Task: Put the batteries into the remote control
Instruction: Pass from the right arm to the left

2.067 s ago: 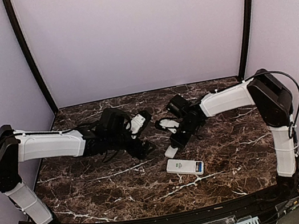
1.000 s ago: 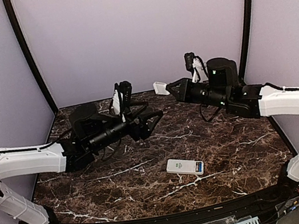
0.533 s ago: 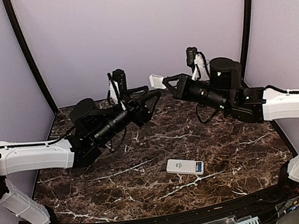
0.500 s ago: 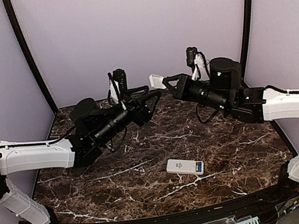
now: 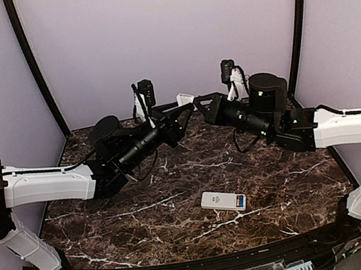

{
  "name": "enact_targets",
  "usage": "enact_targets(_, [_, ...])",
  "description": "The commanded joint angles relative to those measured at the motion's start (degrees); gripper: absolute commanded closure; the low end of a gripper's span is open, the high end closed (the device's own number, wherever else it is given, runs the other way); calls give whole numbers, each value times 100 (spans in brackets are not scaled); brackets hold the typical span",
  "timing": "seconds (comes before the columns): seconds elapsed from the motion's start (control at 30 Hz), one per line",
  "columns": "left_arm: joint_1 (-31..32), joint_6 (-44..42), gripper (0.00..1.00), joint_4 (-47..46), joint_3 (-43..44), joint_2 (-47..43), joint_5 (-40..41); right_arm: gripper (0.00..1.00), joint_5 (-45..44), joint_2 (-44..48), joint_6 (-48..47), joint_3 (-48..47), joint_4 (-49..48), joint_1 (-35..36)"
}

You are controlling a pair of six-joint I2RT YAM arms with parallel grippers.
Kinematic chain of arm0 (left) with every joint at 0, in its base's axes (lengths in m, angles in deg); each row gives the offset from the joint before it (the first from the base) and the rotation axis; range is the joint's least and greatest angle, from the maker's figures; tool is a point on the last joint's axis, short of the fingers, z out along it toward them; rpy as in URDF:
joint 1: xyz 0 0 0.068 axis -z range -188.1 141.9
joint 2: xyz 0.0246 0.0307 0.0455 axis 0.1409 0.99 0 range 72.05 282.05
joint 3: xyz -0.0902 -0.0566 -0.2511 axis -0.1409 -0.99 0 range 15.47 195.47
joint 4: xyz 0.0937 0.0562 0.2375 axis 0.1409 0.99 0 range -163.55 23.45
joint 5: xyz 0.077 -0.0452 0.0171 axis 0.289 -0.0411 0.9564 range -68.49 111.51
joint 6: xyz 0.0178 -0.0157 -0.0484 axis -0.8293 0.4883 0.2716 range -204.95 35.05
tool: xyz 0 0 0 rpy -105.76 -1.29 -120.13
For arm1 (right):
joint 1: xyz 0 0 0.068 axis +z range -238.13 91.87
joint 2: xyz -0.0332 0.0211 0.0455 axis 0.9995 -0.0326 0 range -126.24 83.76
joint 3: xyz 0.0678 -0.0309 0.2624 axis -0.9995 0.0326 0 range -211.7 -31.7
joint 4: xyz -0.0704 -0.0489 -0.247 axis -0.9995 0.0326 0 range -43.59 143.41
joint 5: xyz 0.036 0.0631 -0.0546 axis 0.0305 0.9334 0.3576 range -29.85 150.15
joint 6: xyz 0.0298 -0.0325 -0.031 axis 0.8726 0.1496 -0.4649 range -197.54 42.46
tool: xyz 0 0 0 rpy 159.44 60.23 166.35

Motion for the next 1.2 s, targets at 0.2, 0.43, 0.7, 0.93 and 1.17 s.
enact_targets(0.2, [2, -144, 87, -279, 82, 58, 73, 100, -2, -143, -49, -101, -290, 103])
enact_targets(0.43, [4, -327, 100, -324, 4, 32, -14, 100, 79, -124, -141, -75, -330, 123])
enact_targets(0.7, [2, -1811, 100, -10, -308, -355, 172, 80, 285, 583, -1017, -574, 1373, -53])
enact_targets(0.93, [277, -4579, 100, -17, -502, -549, 1055, 64, 1694, 984, -33, -1047, 3498, -654])
enact_targets(1.17, [724, -7415, 100, -1073, -477, -57, 1730, 58, 2661, 688, 714, -1488, 3507, -871])
